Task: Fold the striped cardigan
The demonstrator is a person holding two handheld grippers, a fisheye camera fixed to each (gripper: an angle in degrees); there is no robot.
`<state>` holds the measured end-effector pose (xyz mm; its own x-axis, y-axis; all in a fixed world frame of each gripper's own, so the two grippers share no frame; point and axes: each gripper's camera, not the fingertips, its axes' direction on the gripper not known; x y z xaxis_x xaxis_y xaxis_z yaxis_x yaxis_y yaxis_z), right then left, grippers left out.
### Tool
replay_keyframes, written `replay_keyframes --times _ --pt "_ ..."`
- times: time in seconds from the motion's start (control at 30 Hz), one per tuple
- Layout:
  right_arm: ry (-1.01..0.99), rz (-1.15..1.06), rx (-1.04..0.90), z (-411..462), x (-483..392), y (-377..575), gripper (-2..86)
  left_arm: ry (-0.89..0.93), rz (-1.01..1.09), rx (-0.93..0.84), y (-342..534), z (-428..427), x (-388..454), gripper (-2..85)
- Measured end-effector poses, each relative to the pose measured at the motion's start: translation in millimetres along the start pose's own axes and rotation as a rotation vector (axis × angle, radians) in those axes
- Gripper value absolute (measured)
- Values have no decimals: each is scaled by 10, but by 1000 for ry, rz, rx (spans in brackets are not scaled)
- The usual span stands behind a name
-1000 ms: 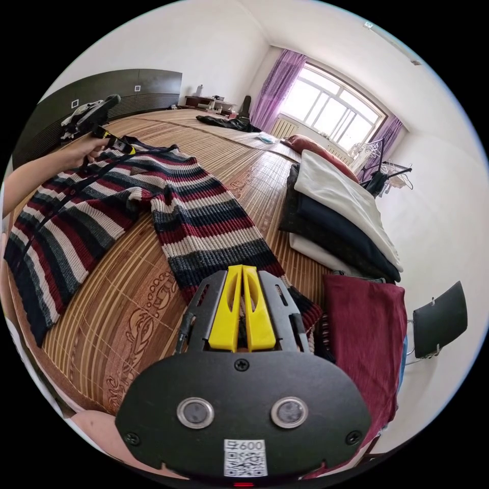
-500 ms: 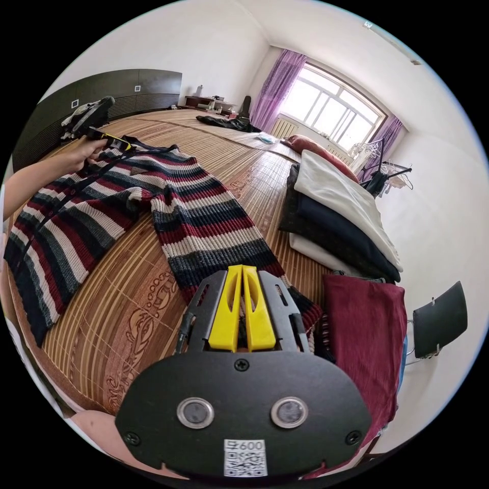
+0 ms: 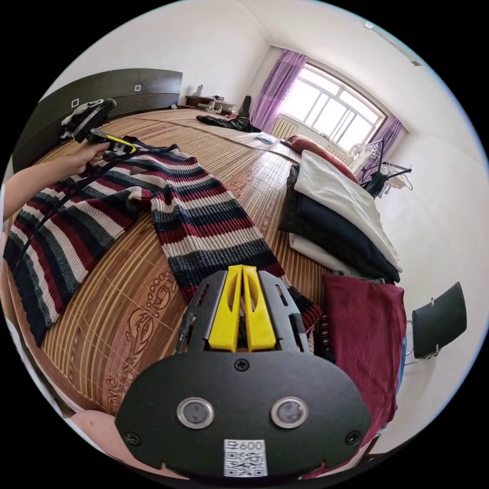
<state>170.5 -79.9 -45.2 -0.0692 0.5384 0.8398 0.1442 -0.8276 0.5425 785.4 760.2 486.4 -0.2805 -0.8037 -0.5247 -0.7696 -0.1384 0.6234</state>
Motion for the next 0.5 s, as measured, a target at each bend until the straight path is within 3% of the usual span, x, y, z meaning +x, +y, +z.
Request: replay_keyframes --times 0.2,0.3,0.5 --pt "0 0 1 5 -10 -2 -8 124 -74 -56 -23 126 -190 15" --pt "-5 6 6 2 1 0 -8 182 -11 284 257 -440 -248 14" --pt "-32 29 -2 19 57 -12 -8 59 42 320 889 -1136 -470 9"
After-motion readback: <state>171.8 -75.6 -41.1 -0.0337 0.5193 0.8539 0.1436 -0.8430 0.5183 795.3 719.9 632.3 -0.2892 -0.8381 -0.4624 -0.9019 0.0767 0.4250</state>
